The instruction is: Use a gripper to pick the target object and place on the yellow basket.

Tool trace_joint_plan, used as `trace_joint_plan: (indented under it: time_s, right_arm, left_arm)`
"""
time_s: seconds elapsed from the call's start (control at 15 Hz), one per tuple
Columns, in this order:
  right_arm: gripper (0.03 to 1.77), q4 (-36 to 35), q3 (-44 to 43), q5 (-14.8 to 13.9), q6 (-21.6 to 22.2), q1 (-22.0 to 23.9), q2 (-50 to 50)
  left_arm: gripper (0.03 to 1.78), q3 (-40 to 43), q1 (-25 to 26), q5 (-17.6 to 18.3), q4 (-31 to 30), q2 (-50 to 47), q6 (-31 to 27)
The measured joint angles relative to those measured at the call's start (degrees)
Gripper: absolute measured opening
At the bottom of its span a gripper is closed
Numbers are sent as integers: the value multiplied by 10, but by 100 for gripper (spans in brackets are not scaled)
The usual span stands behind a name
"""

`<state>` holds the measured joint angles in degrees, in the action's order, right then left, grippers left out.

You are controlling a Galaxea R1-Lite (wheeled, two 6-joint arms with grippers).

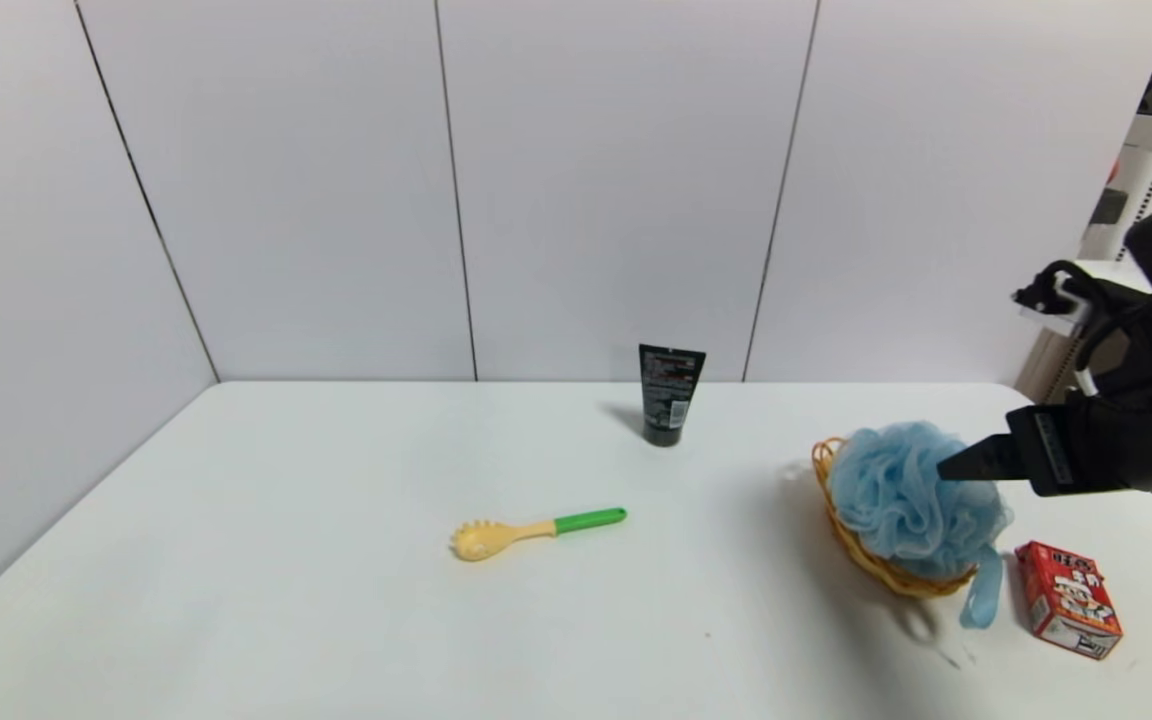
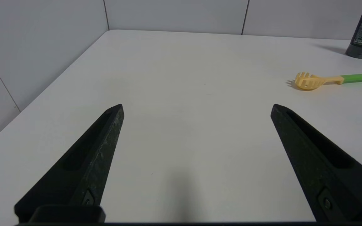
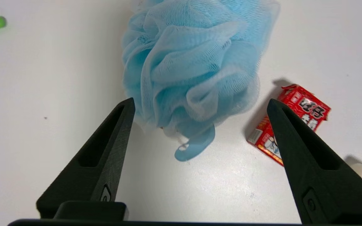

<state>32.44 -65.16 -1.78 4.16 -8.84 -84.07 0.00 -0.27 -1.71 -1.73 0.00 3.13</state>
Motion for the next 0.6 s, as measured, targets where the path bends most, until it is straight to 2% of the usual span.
trace_joint_plan:
  time_s: [0.27, 0.6]
  right_arm:
    - [157, -45, 78, -2, 1, 16, 117]
    - [164, -208, 299, -10, -1, 21, 316]
  left_arm:
    - [169, 0, 0, 0, 0, 0, 0]
    - [169, 0, 0, 0, 0, 0, 0]
